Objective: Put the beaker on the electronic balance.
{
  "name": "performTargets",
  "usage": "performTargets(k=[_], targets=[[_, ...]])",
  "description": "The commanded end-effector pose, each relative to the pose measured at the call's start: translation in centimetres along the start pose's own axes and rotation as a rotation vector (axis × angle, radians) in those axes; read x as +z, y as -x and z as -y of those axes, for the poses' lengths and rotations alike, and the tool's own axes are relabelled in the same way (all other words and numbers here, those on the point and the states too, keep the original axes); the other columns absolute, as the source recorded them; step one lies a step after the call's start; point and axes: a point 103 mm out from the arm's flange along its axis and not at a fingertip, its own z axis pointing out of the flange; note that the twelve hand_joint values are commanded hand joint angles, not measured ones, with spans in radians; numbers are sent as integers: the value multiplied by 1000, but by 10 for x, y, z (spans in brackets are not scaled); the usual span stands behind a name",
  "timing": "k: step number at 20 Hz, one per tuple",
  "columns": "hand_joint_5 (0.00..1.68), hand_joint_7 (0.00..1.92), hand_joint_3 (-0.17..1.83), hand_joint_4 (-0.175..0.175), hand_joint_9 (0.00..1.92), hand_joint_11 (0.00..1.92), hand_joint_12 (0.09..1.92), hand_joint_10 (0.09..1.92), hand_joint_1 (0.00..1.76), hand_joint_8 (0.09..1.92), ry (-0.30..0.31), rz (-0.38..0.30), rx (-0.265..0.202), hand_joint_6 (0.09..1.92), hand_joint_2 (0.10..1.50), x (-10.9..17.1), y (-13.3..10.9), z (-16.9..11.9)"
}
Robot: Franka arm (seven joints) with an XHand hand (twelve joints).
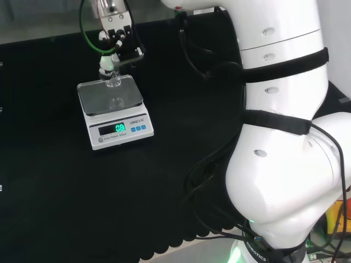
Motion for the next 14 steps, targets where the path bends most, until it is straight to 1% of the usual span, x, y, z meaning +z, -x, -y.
performTargets(k=[1,12,14], targets=[[908,1099,546,-175,1494,1484,621,87,984,443,-26,3,-31,284,716,12,-14,-5],[883,1087,539,-175,1480,1462,619,87,969,440,-60,23,-47,282,721,31,-22,-8],[860,1072,530,-175,1467,1416,660,87,958,447,-64,20,-46,293,725,32,-22,-6]])
